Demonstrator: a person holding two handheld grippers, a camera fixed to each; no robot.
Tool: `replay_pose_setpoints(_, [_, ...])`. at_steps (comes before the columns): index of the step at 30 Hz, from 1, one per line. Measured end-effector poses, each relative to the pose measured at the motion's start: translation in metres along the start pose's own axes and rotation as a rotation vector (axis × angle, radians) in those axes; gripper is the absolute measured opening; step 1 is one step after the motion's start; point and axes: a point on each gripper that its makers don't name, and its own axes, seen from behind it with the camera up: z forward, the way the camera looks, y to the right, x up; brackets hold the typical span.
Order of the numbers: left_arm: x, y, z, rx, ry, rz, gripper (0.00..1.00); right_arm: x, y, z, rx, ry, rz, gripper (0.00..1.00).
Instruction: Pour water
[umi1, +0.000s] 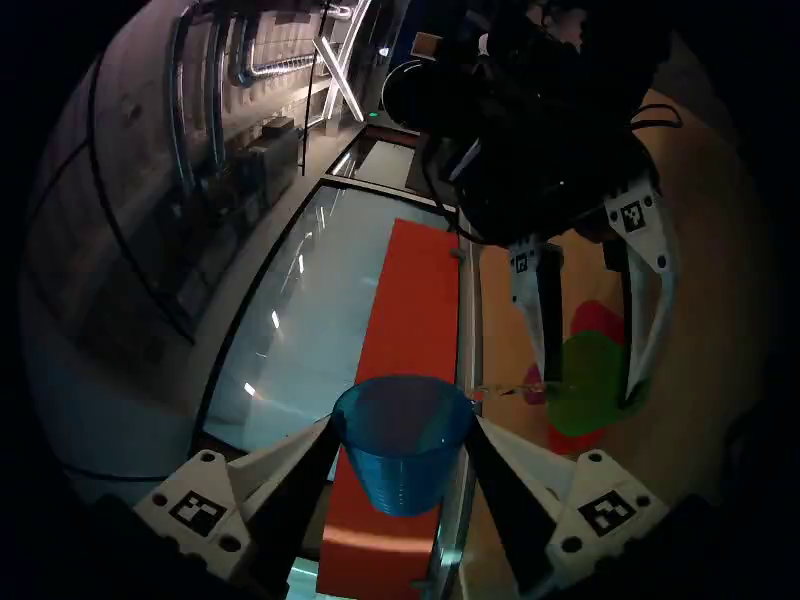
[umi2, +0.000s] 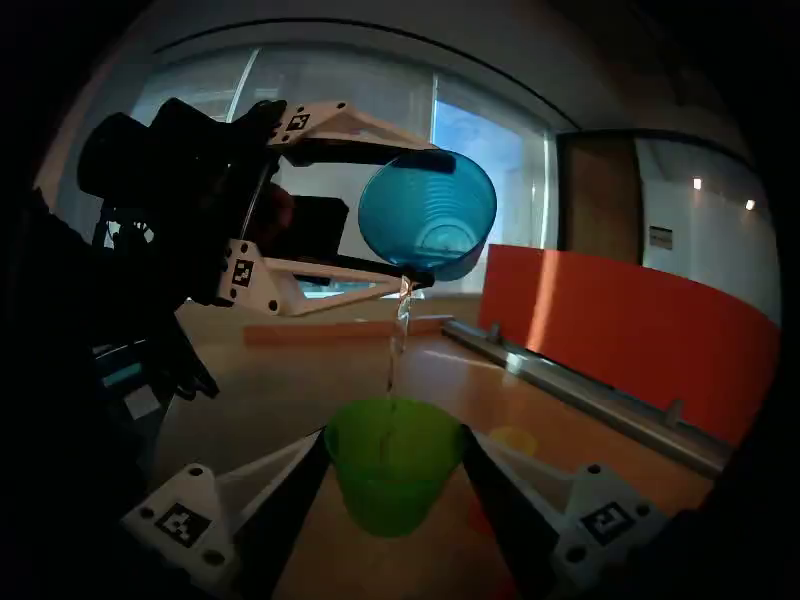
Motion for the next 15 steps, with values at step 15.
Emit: replay_pose_setpoints(15, [0.003,-0.0024,-0.0014,0.005,0.003,0.036,0.86,0.004,-0.002,0.0028,0.001,0.002,-0.011,0.93])
